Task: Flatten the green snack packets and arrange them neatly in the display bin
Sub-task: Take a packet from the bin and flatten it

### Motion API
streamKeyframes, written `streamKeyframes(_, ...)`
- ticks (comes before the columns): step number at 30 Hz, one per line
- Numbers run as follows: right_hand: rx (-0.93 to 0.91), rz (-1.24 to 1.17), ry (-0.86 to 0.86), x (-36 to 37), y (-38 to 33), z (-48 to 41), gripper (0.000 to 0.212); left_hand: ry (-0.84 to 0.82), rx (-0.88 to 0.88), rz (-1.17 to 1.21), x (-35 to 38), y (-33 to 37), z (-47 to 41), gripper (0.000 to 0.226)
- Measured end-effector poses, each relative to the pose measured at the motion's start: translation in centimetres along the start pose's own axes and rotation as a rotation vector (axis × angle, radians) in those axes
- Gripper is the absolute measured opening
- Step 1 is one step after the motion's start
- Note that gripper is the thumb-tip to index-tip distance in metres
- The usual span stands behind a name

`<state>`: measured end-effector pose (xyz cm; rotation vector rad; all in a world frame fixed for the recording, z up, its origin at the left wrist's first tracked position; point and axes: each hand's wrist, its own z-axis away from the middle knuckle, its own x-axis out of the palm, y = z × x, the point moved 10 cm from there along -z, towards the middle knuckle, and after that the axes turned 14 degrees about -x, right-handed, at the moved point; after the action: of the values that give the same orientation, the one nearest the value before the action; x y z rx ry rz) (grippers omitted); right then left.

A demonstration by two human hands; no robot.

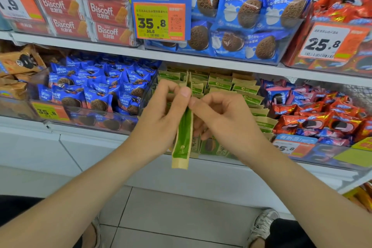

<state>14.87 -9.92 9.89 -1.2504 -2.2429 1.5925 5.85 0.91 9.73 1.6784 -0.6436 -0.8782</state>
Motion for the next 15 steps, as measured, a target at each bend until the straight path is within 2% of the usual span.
streamKeyframes(2, -0.17, 0.245, 0.042, -0.6, -1.0, -0.3, 0.036, -0.049, 0.041, -0.061, 0.8, 0.2, 0.4, 0.023)
streamKeyframes(3, -0.198, 0.279, 0.047, -0.6, -1.0, -0.4, 0.037, -0.065, 0.037, -0.078, 1.0, 0.1, 0.4, 0.023)
streamKeyframes(8, 0.044, -0.061, 0.014, 0.3, 0.9, -0.4, 0.035, -0.088, -0.06, -0.034, 0.6, -0.8, -0.1, 0.027)
streamKeyframes(11, -0.034, 0.027, -0.064, 0.0, -0.1, -0.5, 0.02, -0.125, -0.07, -0.009, 0.2, -1.1, -0.3, 0.026)
streamKeyframes(13, -0.114, 0.136, -0.108, -1.0, -0.8, -0.8, 0.038, -0.192, -0.049, -0.046, 0.4, -1.0, -0.1, 0.026)
streamKeyframes(15, -0.154, 0.276, -0.183, -1.5, -0.8, -1.0, 0.037, -0.259, -0.017, -0.124, 0.9, -0.9, 0.3, 0.024)
